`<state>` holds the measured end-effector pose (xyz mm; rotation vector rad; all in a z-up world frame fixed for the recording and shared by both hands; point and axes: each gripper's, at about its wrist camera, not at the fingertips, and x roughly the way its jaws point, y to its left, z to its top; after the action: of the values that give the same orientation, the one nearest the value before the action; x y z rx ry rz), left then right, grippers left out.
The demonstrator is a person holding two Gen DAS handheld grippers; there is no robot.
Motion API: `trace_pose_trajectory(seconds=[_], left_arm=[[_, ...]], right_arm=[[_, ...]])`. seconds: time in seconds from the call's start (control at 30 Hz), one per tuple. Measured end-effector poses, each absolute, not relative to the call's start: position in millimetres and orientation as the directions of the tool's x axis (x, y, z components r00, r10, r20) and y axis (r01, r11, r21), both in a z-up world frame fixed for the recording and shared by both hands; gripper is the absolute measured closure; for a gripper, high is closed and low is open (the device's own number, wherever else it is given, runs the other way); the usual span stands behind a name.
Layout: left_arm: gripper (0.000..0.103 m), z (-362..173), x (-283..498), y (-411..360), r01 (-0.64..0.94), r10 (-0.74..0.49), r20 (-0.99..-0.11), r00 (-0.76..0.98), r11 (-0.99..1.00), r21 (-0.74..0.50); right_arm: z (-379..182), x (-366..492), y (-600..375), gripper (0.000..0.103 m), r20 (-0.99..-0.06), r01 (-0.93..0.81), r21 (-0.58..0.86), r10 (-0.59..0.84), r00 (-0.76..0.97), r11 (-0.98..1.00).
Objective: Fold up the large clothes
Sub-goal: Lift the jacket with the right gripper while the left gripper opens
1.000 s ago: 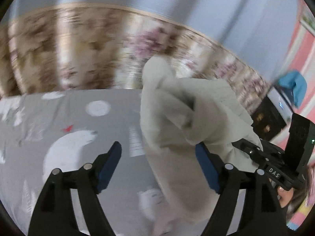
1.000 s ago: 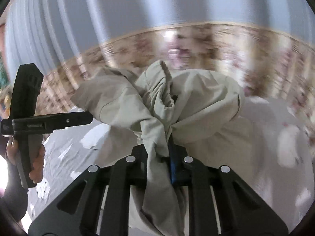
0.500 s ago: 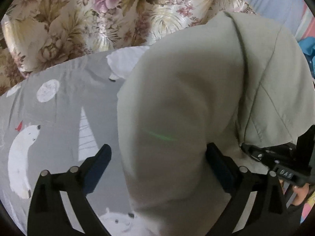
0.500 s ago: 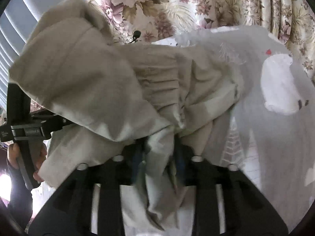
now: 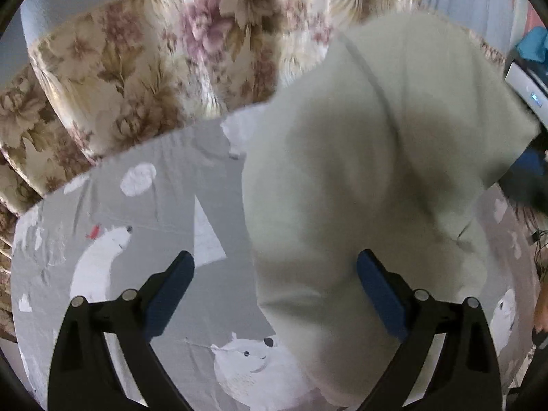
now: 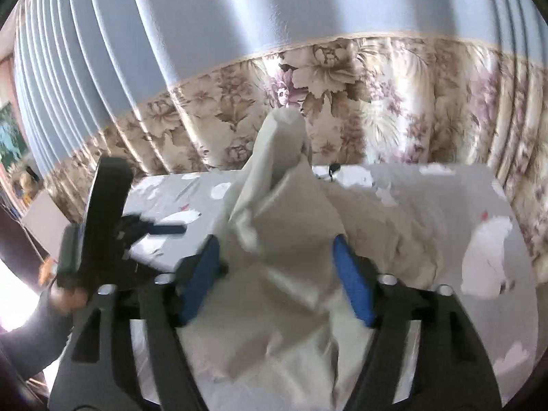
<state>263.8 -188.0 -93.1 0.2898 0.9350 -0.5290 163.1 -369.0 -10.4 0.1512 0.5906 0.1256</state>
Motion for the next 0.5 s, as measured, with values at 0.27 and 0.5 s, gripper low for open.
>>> trace_pose_trajectory(seconds=[0.27, 0.5], left_arm=[[0.005, -107, 273, -198, 0.581, -0.372, -0.827, 0.423, 0.811, -0.068], [0.004, -109, 284, -209, 0.603, -0.396, -0.839, 0.372, 0.791, -0.106]], right_arm=[[-75, 272, -471, 0.099, -0.708, 0.183, 0.286, 0.079, 0.702, 0.94], [-107, 282, -488, 0.102, -0.78, 0.226, 0.279, 0.083, 0.62, 0.933]])
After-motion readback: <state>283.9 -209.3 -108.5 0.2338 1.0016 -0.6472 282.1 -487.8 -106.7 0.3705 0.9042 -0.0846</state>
